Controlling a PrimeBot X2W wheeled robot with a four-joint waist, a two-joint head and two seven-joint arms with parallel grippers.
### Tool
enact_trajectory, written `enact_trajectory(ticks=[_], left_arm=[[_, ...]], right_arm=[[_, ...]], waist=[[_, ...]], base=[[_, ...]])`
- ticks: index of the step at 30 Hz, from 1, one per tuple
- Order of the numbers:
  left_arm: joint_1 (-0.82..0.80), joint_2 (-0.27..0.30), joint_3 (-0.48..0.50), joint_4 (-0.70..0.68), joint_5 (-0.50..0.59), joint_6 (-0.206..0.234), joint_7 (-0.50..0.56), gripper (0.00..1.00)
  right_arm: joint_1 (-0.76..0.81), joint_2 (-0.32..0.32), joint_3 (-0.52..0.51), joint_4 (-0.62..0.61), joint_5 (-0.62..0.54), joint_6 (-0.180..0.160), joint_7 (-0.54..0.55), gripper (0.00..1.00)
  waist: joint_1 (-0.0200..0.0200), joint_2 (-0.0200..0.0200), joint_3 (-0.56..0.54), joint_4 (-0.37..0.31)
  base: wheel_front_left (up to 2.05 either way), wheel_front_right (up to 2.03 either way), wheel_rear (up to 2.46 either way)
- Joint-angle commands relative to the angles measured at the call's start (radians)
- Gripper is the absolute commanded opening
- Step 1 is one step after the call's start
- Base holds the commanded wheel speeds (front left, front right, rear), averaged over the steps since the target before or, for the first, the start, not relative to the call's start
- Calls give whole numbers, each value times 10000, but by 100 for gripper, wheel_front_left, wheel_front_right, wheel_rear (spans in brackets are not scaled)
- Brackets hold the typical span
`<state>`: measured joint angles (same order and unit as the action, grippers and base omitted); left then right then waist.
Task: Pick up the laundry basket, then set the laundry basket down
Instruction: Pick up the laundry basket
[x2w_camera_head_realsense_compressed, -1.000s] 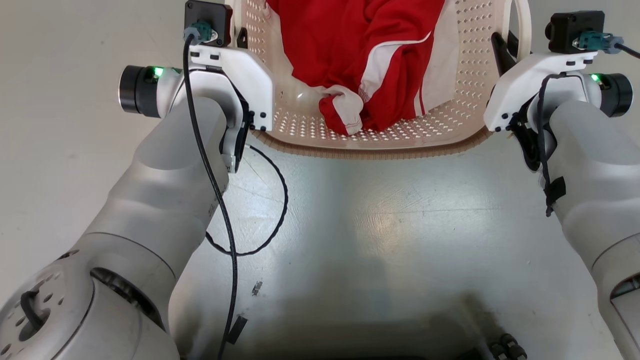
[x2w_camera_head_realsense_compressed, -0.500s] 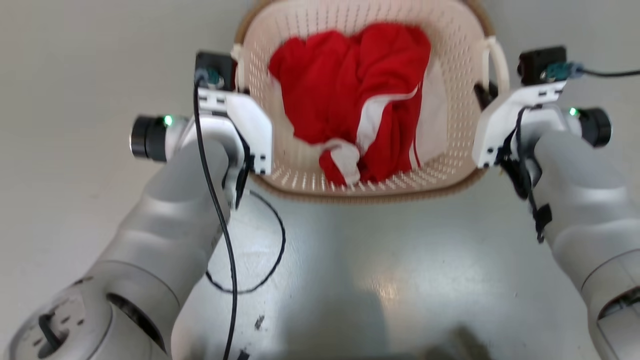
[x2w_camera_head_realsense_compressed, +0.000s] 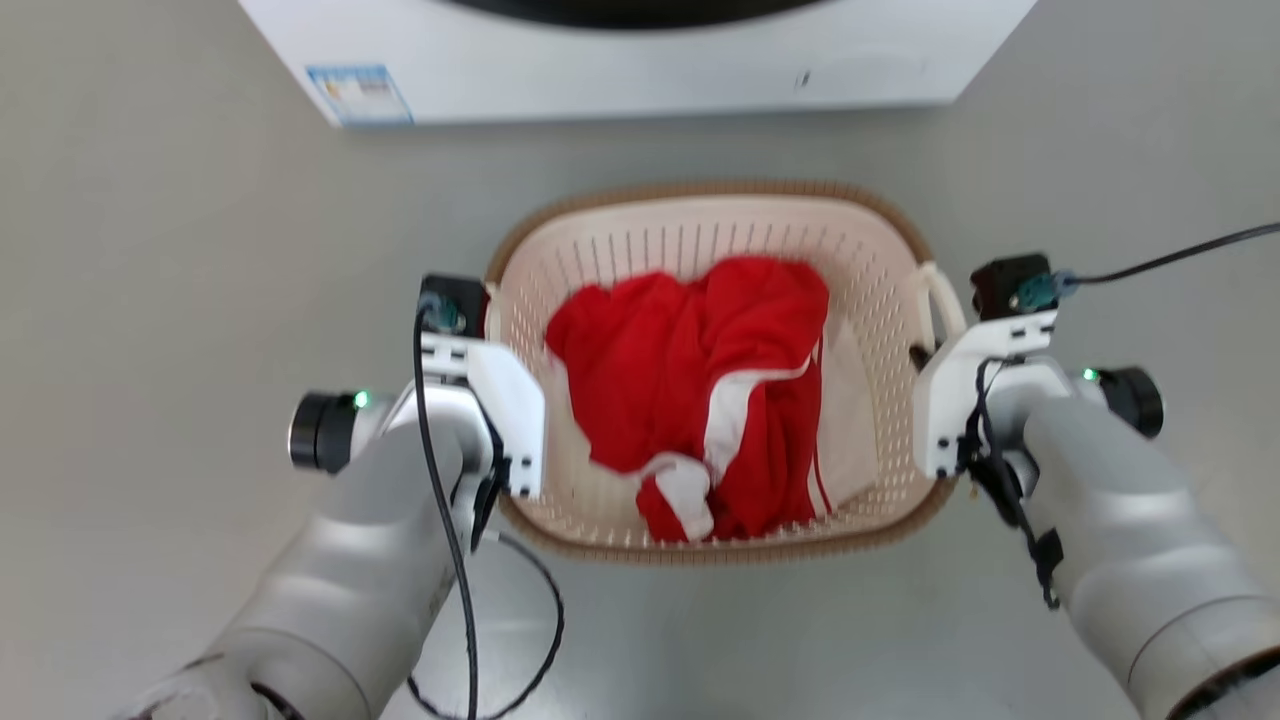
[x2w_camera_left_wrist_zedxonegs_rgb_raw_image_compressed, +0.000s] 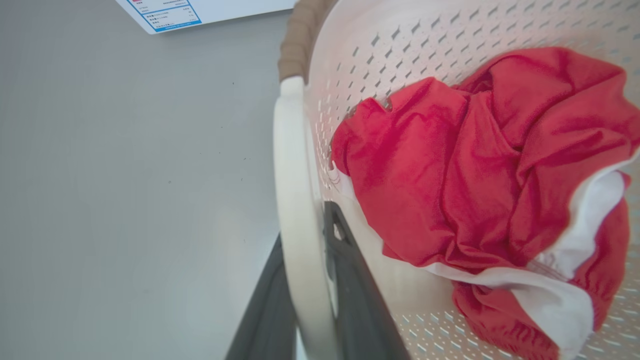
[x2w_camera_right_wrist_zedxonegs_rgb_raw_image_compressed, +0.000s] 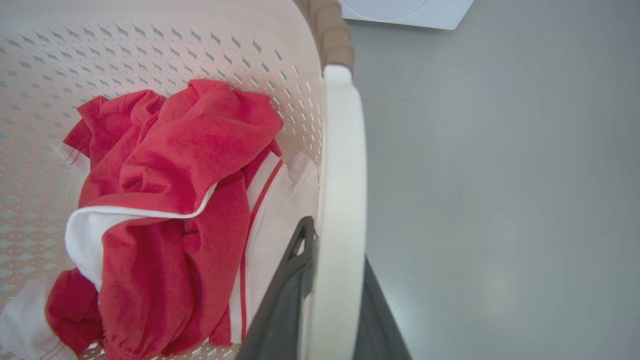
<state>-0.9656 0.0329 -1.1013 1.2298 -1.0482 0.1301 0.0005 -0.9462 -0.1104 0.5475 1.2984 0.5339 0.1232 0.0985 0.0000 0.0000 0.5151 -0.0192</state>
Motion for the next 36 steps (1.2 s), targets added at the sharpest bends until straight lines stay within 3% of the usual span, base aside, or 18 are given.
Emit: enact_trajectory(ticks=[1,9,20,36], left_arm=[[19,173,25,-42,3,-152,-43,0],[841,173,-131,125,-244,-899,218,0],[1614,173,-527,162,-378,-839,971,0],[2597,173,-872,39,-655,-949,1680,0]], right_arm=[[431,215,269,-121,42,75,140,0],[1007,309,539,-115,359,75,589,0],[1760,381,798,-104,786,75,1133,0],[2454,494,1097,-110,1244,75,1938,0]], waist=[[0,0,-869,-130],[0,0,-2174,-252],[0,0,-3719,-371],[0,0,-4960,-469]], base=[[0,0,0],[0,0,0],[0,0,0],[0,0,0]])
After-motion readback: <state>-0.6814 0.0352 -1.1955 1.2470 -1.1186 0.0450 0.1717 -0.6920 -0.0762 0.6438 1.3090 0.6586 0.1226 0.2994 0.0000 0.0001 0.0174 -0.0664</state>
